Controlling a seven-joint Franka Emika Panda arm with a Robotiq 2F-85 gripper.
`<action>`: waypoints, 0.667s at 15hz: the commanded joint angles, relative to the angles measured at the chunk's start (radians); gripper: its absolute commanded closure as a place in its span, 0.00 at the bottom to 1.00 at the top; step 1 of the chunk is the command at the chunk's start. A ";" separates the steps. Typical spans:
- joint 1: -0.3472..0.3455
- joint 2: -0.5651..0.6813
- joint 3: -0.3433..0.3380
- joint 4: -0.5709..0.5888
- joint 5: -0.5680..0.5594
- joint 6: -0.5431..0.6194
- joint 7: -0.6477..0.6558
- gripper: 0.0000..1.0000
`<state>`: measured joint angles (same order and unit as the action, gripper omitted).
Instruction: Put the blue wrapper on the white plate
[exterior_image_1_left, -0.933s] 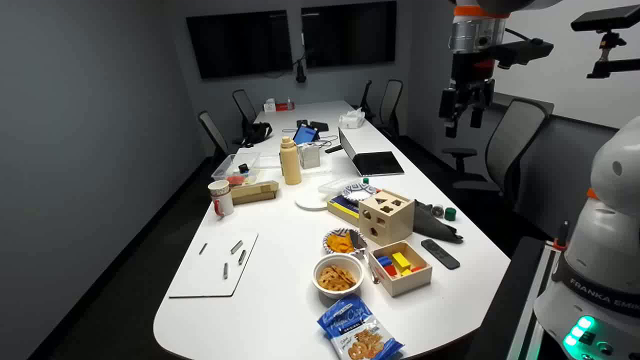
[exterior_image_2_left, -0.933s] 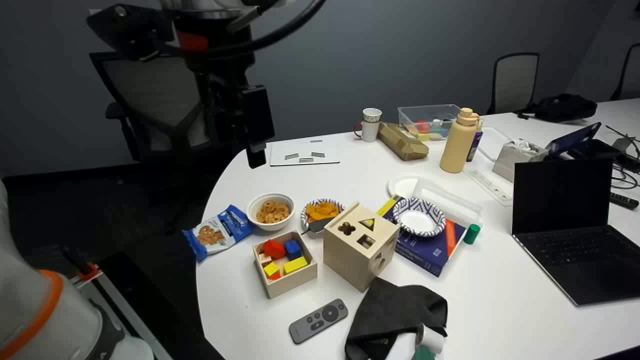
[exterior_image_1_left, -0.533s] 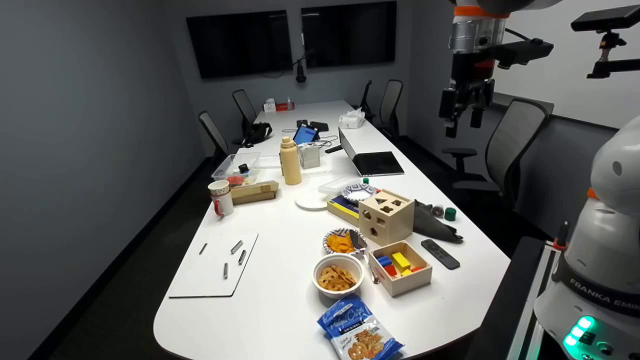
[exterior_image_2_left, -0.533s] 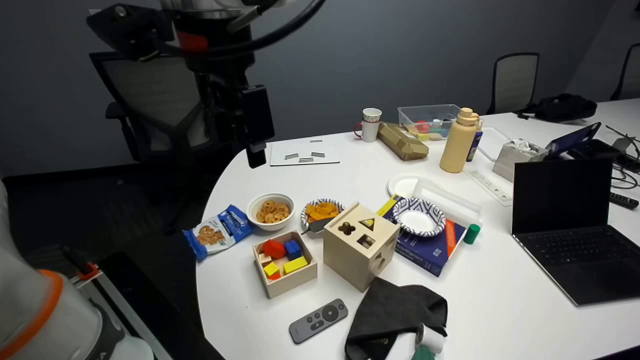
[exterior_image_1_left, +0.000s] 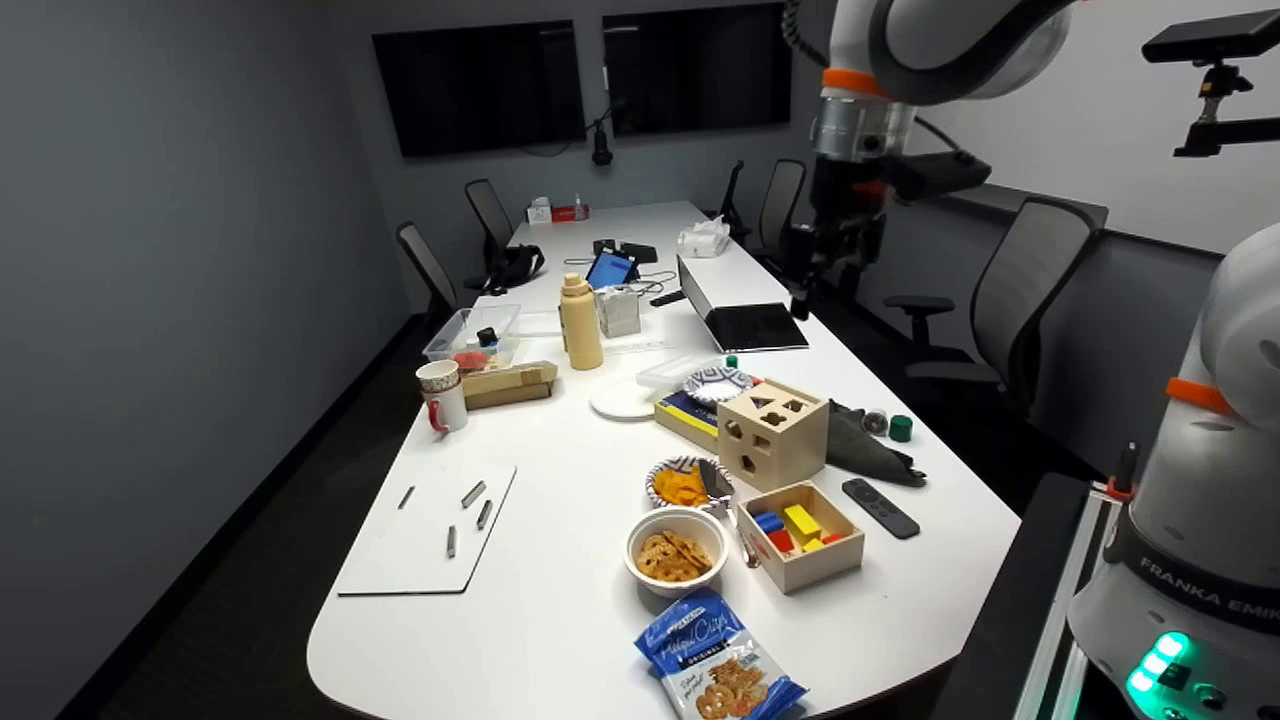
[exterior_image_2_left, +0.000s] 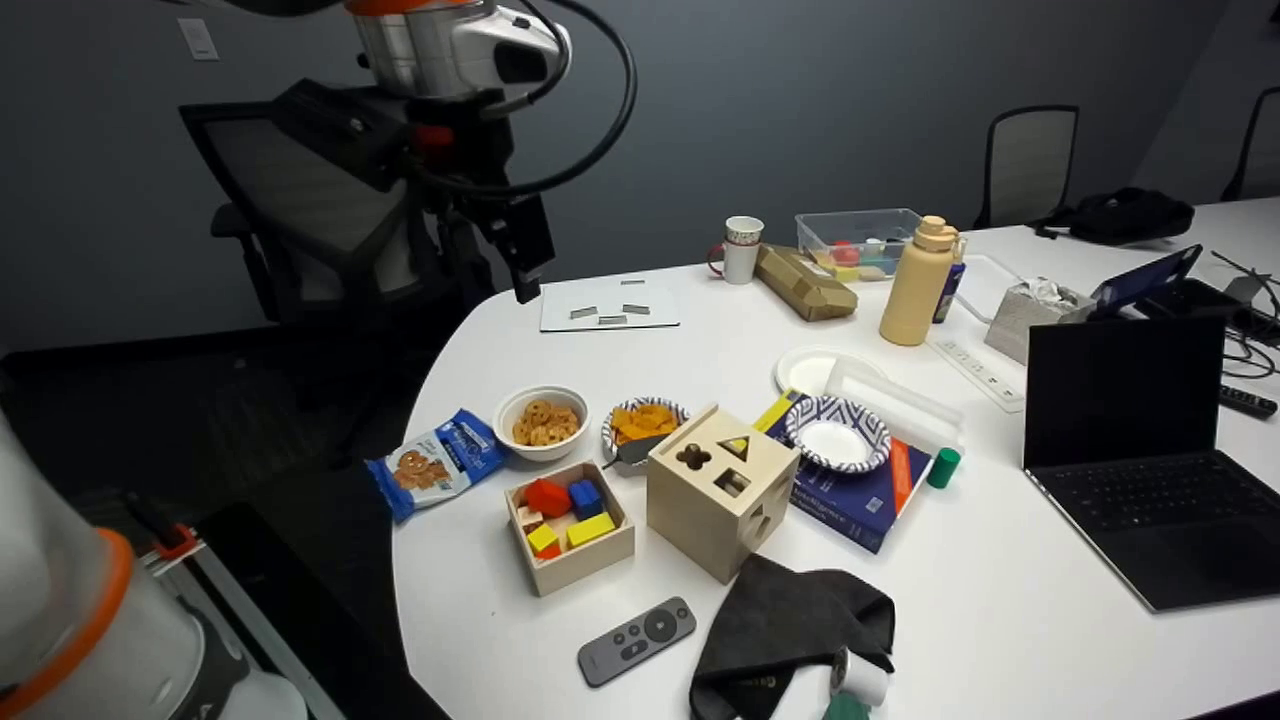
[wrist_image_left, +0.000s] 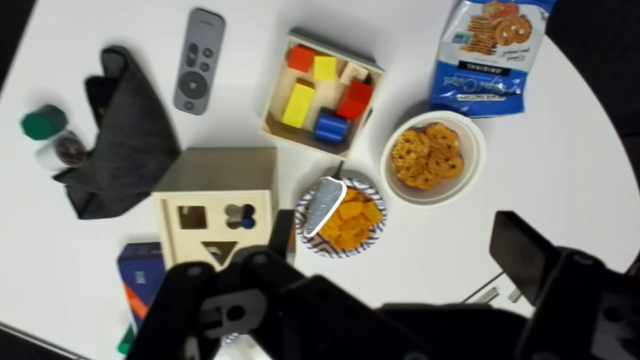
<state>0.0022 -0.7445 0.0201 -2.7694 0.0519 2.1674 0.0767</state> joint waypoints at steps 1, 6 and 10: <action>0.135 0.210 0.039 0.000 0.140 0.201 -0.002 0.00; 0.290 0.518 0.107 -0.006 0.328 0.400 0.001 0.00; 0.376 0.791 0.164 0.022 0.590 0.562 -0.067 0.00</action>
<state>0.3331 -0.1434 0.1480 -2.7775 0.4712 2.6135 0.0704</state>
